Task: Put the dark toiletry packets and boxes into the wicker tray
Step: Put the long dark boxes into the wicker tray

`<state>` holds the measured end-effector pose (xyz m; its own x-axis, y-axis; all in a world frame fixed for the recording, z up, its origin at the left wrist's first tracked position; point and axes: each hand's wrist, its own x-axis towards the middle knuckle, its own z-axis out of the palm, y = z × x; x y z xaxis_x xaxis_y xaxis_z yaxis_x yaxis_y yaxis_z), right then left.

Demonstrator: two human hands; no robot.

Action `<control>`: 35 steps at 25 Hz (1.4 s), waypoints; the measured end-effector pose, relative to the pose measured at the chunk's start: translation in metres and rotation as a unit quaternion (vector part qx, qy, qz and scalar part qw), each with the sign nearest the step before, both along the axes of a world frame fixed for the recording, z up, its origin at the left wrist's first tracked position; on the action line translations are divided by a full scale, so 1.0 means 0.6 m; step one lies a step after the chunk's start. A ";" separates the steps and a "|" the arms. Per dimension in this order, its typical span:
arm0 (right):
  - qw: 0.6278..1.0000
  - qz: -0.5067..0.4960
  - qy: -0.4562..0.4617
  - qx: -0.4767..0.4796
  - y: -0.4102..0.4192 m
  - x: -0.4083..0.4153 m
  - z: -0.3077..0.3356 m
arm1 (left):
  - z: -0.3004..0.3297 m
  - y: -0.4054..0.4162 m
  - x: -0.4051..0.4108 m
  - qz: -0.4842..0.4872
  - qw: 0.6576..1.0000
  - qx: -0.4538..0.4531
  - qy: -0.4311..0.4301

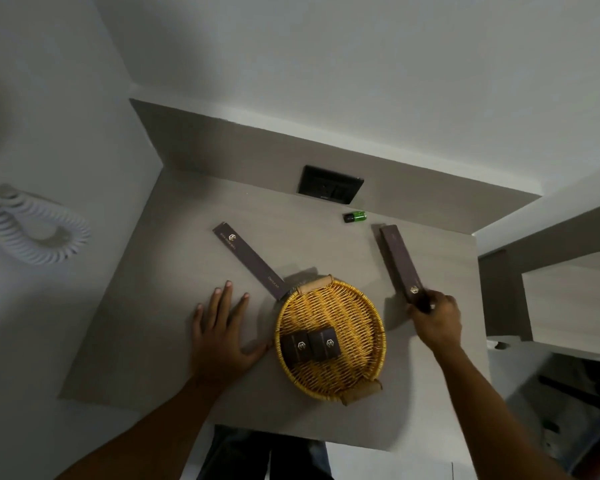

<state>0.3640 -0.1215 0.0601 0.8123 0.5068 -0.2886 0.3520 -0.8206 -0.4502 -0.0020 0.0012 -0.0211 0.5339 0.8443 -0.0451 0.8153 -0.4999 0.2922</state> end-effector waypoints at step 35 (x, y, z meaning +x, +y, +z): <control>0.891 0.443 -0.027 -0.098 -0.067 -0.073 0.065 | 0.007 0.004 -0.003 0.005 0.999 -0.034 0.006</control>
